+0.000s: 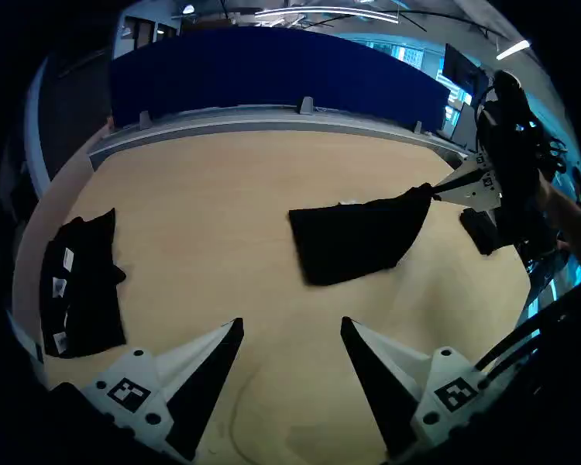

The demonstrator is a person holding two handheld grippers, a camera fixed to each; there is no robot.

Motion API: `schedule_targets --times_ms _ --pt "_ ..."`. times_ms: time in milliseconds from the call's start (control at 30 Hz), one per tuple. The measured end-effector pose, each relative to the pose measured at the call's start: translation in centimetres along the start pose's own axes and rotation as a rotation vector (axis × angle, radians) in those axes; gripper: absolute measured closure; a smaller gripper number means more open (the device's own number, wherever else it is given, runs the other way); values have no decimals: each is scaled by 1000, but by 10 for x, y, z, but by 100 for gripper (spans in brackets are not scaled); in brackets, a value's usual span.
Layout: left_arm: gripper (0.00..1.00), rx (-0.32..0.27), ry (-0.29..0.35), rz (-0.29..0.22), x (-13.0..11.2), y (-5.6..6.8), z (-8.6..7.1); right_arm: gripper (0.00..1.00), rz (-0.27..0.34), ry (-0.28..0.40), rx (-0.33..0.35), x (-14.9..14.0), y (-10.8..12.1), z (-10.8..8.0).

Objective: Fold towel

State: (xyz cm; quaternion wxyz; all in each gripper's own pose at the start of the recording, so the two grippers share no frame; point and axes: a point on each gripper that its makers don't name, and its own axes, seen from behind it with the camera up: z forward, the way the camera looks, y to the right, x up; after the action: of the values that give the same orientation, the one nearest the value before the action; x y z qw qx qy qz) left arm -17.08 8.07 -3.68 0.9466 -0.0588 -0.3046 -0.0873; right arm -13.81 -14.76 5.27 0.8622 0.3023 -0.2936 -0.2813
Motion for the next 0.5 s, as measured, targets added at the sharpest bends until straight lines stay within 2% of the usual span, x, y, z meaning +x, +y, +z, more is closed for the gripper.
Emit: schedule_targets --times_ms 167,367,500 --pt "7 7 1 -8 0 -4 -4 95 -30 11 12 17 -6 6" --pt "7 20 8 -18 -2 -6 -11 95 -121 21 39 46 -22 19" --pt "7 36 15 -21 -4 -10 -17 95 -180 25 70 65 -42 34"
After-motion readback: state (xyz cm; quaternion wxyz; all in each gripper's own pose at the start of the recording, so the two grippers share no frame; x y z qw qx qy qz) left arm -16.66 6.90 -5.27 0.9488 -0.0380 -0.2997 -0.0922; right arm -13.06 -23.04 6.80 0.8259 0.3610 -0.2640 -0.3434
